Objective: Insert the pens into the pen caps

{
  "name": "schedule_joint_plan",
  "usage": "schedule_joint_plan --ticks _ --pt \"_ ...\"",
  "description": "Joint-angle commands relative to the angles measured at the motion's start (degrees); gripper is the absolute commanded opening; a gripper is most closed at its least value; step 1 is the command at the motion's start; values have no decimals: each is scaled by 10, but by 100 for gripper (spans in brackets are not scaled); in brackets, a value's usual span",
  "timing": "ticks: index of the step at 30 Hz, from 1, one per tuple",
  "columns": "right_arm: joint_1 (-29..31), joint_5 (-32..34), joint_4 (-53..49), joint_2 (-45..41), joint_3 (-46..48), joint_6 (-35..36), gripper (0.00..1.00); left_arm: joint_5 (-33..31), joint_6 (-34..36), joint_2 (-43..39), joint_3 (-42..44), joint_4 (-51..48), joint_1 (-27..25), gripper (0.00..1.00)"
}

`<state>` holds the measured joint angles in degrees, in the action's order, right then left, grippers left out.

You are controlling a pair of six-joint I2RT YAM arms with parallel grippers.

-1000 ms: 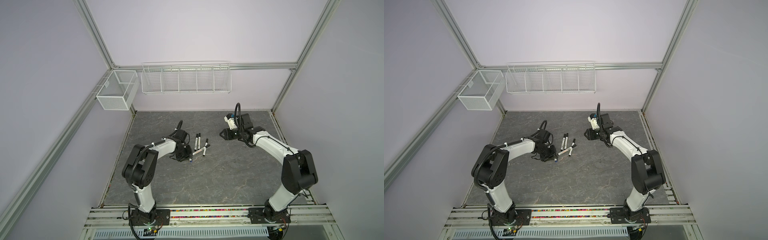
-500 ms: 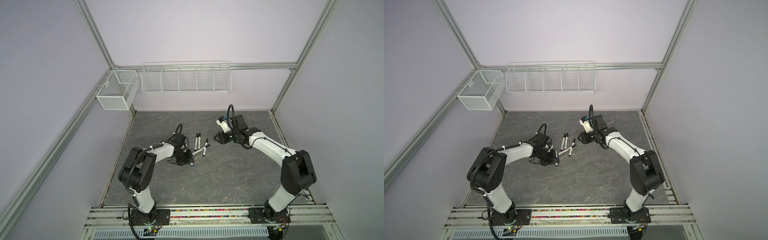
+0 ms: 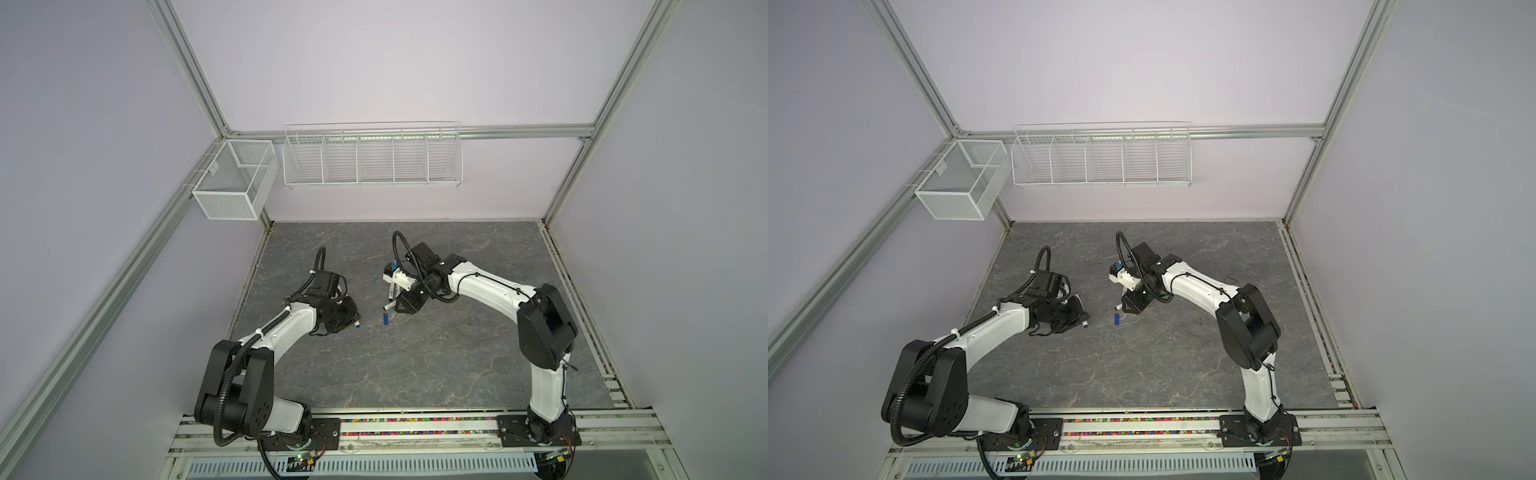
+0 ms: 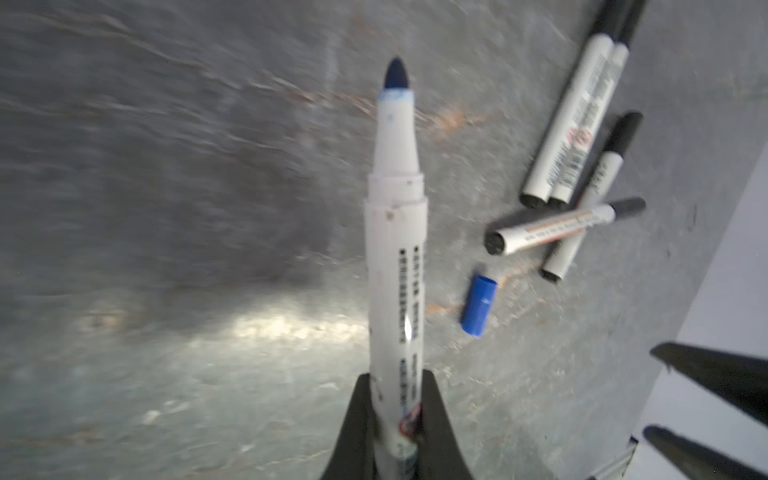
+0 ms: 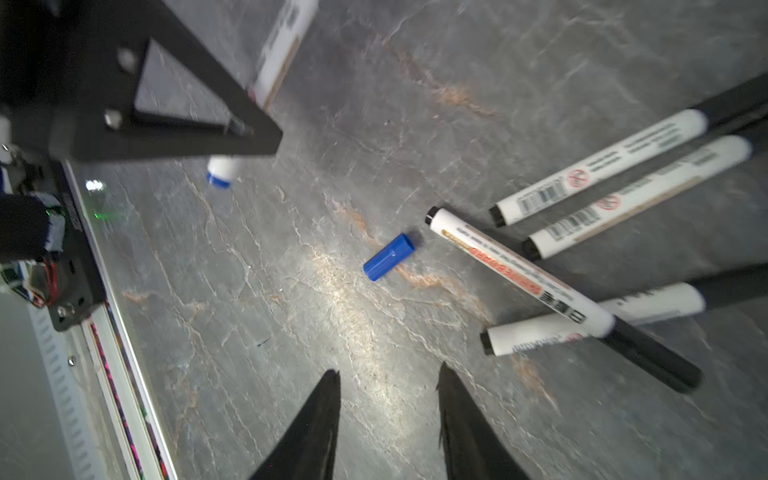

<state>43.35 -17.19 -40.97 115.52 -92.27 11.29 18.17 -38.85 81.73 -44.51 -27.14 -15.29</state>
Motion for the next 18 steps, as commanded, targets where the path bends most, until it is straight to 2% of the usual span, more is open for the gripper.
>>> schedule_joint_plan --ticks 1,7,12,18 --pt "26 37 -92 46 -38 62 43 -31 -14 0 9 -3 5 0" --pt "39 85 -95 88 -56 67 42 -23 -22 -11 13 7 5 0" --pt "51 153 -74 106 -62 70 42 -45 -4 -30 5 -21 5 0" --pt "66 194 -59 120 -68 79 41 -55 4 -45 6 -35 5 0"
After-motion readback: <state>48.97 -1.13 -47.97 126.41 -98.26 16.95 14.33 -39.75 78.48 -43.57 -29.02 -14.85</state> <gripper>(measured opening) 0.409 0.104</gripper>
